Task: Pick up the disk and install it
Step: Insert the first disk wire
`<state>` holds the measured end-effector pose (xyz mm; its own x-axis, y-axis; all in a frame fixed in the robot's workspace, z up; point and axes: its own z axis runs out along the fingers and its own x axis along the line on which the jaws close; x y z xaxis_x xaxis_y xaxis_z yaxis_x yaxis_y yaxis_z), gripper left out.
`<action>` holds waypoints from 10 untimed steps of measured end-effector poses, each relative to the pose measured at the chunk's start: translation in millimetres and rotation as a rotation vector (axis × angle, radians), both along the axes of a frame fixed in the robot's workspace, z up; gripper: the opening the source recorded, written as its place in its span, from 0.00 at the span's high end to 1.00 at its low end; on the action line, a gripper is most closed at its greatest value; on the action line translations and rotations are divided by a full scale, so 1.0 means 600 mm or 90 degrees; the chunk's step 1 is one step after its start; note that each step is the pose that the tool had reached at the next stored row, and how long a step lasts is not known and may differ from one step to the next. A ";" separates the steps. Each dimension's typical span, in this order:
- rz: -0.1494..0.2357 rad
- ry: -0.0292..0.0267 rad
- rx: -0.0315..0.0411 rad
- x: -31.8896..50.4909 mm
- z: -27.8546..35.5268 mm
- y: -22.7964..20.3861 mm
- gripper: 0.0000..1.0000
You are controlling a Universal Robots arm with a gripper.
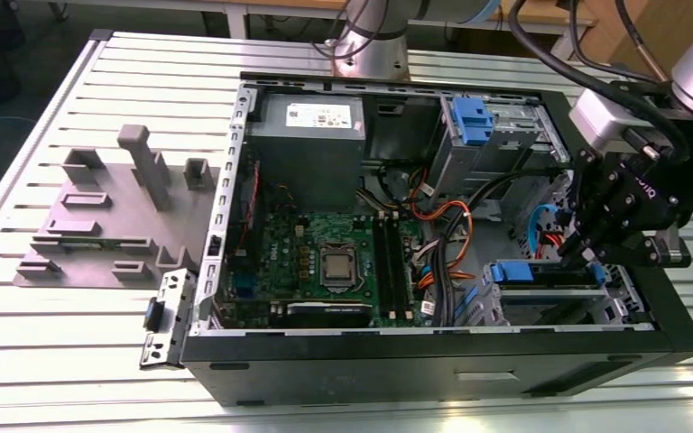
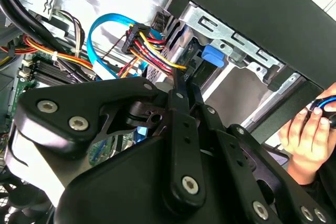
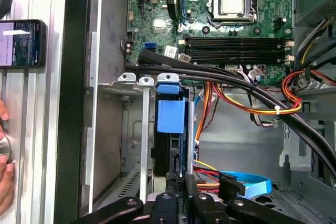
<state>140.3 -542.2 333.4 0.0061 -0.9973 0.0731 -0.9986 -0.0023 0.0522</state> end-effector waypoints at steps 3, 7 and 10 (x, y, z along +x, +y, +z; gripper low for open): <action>0.000 -0.0038 0.0025 -0.004 0.000 -0.0013 0.83; 0.000 -0.0070 0.0038 -0.004 0.000 -0.0025 0.83; 0.000 -0.0087 0.0043 -0.005 0.000 -0.0035 0.83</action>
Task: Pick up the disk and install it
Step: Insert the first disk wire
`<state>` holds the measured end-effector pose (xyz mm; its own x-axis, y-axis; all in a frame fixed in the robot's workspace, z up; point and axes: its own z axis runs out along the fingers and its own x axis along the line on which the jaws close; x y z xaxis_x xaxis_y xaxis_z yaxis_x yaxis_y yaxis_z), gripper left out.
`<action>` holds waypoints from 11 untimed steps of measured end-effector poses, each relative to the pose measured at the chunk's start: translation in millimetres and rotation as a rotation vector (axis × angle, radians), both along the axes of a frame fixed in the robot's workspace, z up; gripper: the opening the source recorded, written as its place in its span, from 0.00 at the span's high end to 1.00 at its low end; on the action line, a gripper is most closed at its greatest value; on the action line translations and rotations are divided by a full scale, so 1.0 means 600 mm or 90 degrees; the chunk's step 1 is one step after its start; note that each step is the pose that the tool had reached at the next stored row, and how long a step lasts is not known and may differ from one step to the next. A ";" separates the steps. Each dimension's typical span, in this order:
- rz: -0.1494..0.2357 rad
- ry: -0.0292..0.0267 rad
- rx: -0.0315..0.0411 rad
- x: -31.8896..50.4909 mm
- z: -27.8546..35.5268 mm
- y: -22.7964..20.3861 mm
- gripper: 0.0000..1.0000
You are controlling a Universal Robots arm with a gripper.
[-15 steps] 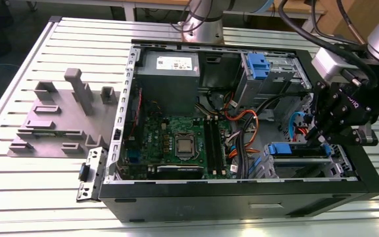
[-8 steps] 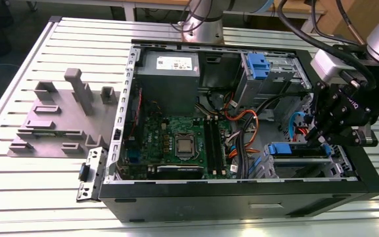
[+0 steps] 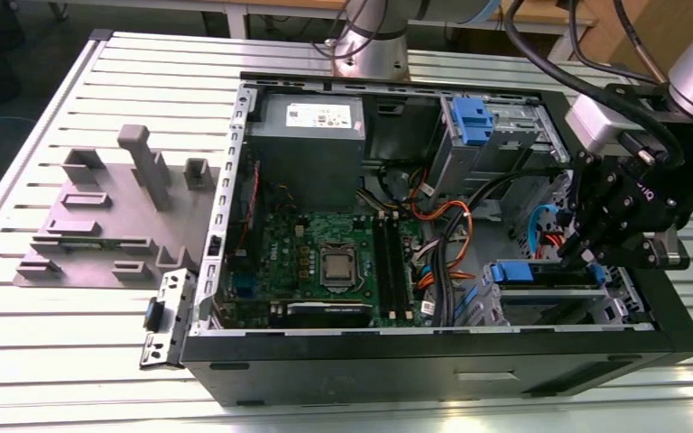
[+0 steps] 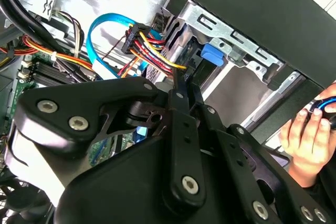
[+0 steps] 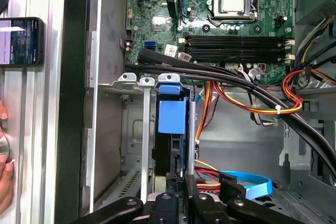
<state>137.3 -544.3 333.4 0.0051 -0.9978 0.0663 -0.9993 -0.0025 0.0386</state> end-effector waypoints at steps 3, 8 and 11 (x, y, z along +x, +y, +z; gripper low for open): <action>-0.001 -0.0011 0.0013 -0.002 0.000 -0.0006 0.83; -0.007 -0.0013 0.0018 -0.002 0.000 -0.0007 0.83; -0.011 -0.0013 0.0026 -0.002 -0.001 -0.0007 0.83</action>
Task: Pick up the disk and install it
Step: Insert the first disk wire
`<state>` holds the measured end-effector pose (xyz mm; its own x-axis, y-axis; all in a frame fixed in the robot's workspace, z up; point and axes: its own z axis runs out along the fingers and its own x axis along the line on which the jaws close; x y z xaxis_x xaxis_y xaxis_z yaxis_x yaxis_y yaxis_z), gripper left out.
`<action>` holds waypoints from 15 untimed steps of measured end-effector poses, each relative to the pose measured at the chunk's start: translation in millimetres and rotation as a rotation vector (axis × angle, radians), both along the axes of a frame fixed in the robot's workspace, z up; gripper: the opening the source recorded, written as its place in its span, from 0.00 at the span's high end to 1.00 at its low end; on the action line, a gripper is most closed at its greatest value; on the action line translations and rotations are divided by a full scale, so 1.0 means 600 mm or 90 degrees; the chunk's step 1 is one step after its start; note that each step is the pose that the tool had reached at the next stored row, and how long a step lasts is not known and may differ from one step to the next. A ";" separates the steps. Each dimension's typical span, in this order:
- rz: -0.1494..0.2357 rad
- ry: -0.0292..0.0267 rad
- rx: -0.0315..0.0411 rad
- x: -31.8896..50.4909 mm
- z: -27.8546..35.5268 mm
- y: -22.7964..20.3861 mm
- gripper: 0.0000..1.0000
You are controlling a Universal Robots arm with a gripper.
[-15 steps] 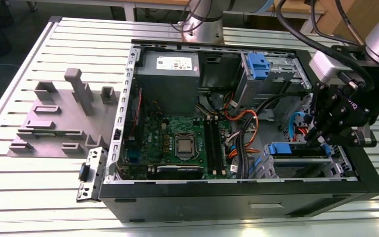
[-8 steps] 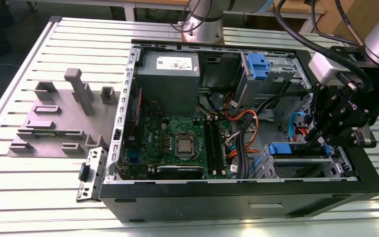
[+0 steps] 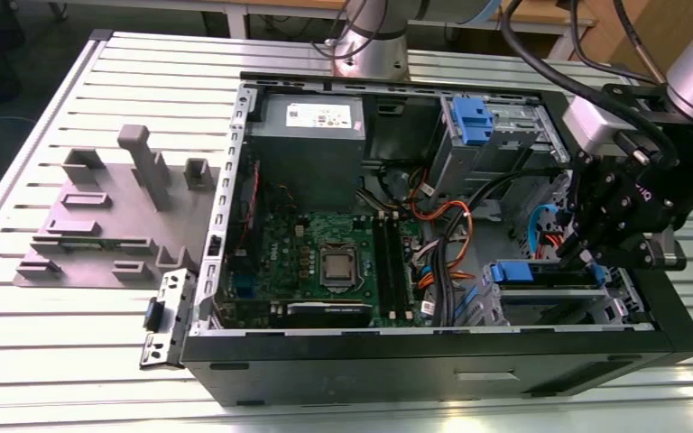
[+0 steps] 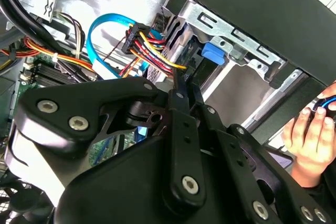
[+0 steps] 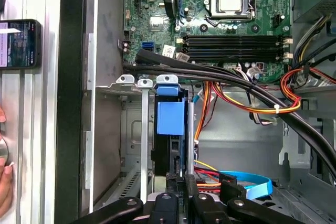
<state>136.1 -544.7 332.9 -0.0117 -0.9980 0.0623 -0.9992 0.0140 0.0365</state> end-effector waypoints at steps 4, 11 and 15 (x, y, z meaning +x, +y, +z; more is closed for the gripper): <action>-0.001 0.0000 0.0015 0.000 -0.001 -0.0001 0.83; -0.002 0.0000 0.0022 0.000 -0.003 -0.0013 0.83; -0.003 0.0000 0.0024 0.000 -0.007 -0.0045 0.83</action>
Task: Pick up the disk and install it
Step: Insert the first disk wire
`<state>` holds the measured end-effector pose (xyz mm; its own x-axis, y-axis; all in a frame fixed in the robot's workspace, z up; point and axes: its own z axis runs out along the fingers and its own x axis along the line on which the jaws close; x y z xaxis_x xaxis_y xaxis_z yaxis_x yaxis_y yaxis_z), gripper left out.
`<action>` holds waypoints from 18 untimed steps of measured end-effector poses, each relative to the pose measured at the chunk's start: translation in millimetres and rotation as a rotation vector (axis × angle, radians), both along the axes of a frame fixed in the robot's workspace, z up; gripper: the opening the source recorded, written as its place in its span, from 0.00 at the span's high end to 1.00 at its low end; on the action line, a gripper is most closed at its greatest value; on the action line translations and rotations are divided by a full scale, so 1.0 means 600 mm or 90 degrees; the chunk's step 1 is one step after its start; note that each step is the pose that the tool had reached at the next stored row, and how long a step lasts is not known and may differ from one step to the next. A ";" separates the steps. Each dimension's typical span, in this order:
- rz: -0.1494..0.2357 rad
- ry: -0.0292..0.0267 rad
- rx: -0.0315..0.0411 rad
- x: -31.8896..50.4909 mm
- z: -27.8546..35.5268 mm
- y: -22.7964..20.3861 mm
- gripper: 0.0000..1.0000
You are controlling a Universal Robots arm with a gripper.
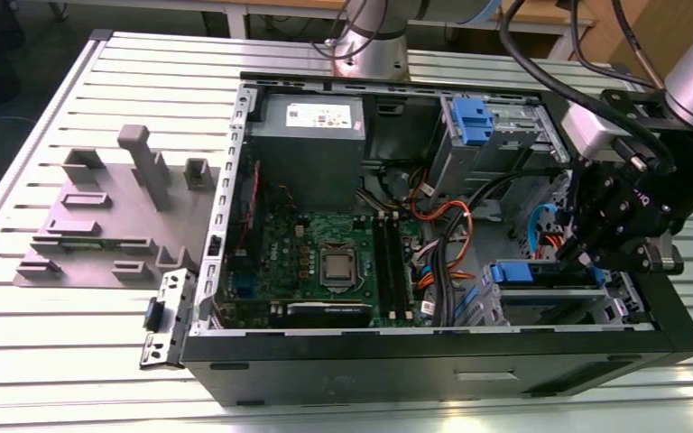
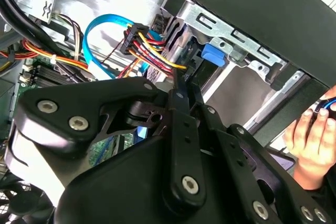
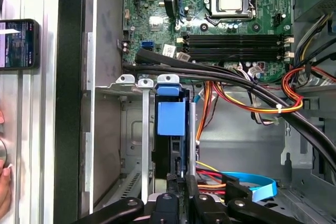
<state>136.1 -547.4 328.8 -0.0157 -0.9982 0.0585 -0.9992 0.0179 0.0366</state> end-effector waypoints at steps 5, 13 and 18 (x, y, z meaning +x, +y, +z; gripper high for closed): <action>0.000 0.0000 -0.0002 0.000 -0.001 -0.0010 0.83; -0.001 0.0000 -0.0002 0.000 0.001 -0.0011 0.76; -0.001 0.0000 -0.0001 0.000 0.014 -0.0010 0.69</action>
